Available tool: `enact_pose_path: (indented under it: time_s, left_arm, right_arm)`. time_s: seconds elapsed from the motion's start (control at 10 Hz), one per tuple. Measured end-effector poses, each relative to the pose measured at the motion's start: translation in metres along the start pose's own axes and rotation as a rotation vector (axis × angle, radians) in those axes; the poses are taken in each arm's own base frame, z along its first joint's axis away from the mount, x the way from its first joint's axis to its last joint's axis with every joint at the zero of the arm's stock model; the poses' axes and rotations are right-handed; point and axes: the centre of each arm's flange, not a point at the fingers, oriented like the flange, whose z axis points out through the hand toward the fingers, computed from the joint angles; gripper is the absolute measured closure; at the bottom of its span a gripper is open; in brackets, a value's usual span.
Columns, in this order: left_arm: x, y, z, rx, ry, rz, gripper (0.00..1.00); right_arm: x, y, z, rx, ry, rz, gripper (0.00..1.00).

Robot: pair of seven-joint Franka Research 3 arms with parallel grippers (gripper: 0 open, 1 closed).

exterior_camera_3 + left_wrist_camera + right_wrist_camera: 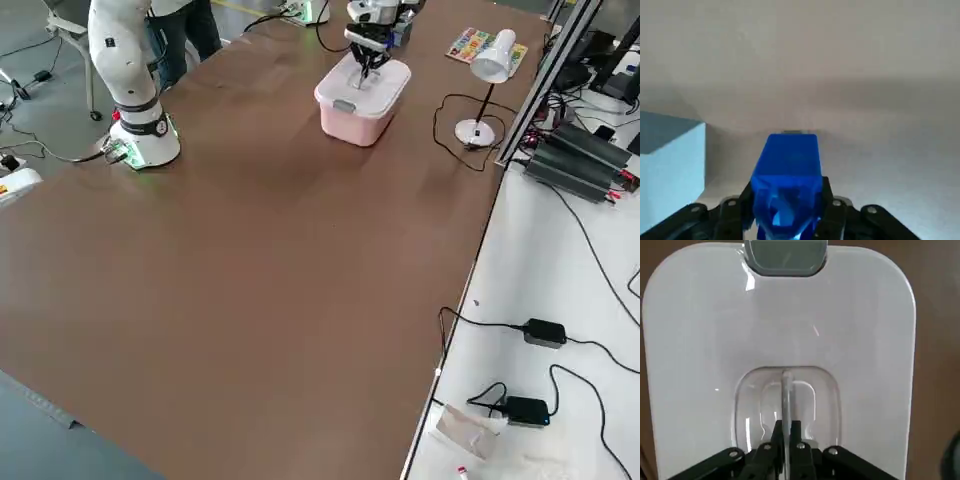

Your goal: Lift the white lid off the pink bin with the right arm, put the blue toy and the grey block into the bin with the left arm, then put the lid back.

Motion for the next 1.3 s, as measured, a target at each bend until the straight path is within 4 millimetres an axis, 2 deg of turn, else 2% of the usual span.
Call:
enact_pose_path:
  time_s: [0.1,0.4,0.5,0.7,0.8,1.0,1.1,1.3]
  left_arm:
    - [0.008,0.001,-0.029,0.016,-0.012,-0.013,0.49]
    - [0.037,0.010,-0.153,0.019,-0.005,-0.081,0.49]
    - [0.045,0.014,-0.183,-0.001,0.017,-0.102,0.49]
    - [0.058,0.024,-0.223,-0.034,0.046,-0.163,0.49]
    - [0.065,0.047,-0.237,-0.061,0.054,-0.220,0.49]
    - [0.066,0.134,-0.243,-0.103,0.041,-0.315,0.49]
    - [0.066,0.171,-0.241,-0.122,0.028,-0.343,0.49]
    - [0.070,0.224,-0.243,-0.164,0.012,-0.378,0.49]
  right_arm:
    - [0.000,-0.001,-0.004,0.002,-0.001,0.001,0.93]
    - [0.010,-0.002,-0.031,-0.022,0.014,0.012,0.93]
    - [0.019,-0.003,-0.048,-0.028,0.013,0.019,0.93]
    - [0.044,-0.006,-0.083,-0.034,0.004,0.031,0.93]
    - [0.061,-0.010,-0.095,-0.048,0.008,0.024,0.93]
    - [0.106,-0.028,-0.114,-0.068,0.007,0.006,0.93]
    - [0.135,-0.040,-0.122,-0.073,0.001,0.002,0.93]
    - [0.205,-0.068,-0.137,-0.071,-0.018,-0.016,0.93]
